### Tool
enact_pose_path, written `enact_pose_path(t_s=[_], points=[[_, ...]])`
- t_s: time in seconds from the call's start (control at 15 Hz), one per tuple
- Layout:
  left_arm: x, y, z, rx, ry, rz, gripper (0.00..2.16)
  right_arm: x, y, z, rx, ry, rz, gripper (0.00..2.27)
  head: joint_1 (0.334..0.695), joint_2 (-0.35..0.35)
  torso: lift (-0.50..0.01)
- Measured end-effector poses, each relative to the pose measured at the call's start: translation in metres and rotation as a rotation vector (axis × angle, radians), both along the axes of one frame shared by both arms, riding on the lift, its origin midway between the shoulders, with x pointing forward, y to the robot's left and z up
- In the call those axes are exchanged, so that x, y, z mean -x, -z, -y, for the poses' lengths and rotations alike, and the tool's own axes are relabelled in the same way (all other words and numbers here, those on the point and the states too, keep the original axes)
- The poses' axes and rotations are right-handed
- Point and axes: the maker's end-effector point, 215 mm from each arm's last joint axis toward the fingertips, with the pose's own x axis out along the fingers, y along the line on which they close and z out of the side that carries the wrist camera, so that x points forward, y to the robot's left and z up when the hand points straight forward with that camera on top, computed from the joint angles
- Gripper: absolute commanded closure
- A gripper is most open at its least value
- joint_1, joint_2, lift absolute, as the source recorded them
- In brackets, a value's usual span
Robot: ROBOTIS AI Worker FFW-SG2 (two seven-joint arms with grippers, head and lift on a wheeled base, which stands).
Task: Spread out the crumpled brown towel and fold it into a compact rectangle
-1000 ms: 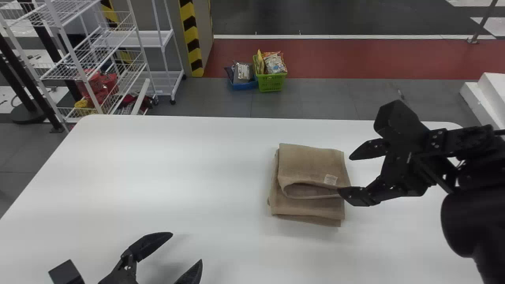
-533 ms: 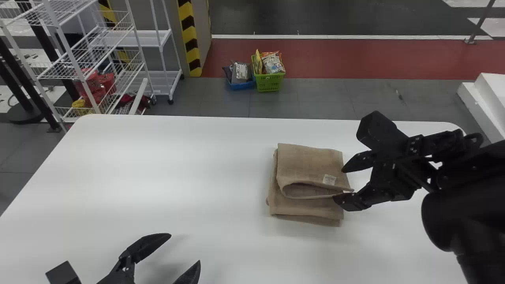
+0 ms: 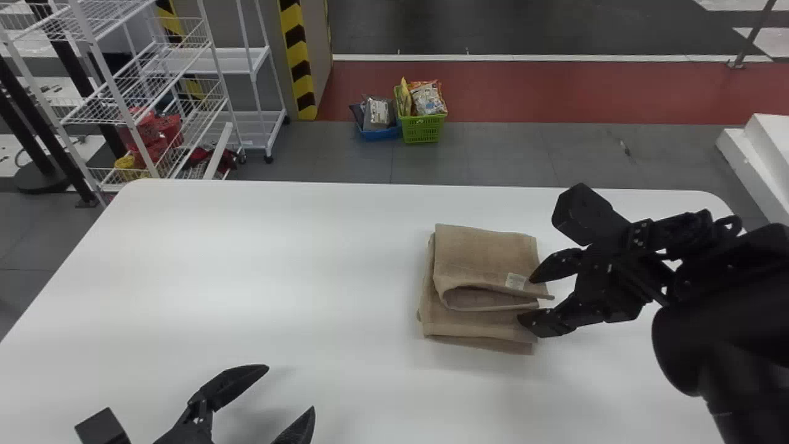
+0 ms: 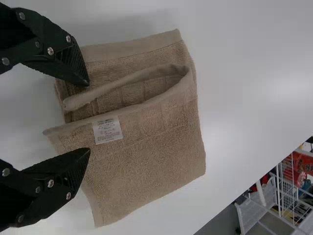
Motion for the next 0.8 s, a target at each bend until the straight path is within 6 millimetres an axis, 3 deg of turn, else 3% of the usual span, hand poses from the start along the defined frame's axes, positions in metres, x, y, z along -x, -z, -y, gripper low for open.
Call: enact_pose_path(t_s=[0.13,0.6,0.67,0.73,0.8], points=[[-0.0001,0.0008,0.0,-0.001,0.0,-0.001,0.07,0.0002,0.0017,-0.0019,-0.006,-0.002,-0.005,0.91,0.695,0.051,-0.127],[0.0001,0.0013,0.0012,0.001,0.004,-0.002,0.07,0.0033,0.0034,-0.001,-0.048,0.027,-0.031,0.92,0.695,0.05,-0.127],[0.0003,0.0013,0.0016,0.001,0.005,-0.003,0.07,0.0036,0.0035,-0.0012,-0.049,0.027,-0.032,0.85,0.695,0.05,-0.127],[0.0004,0.0012,0.0024,0.002,0.006,-0.002,0.07,0.0042,0.0039,-0.0016,-0.056,0.032,-0.038,0.49,0.695,0.049,-0.127],[0.0004,0.0009,0.0026,0.002,0.007,-0.002,0.07,0.0059,0.0044,-0.0017,-0.071,0.047,-0.051,0.3,0.695,0.049,-0.127]])
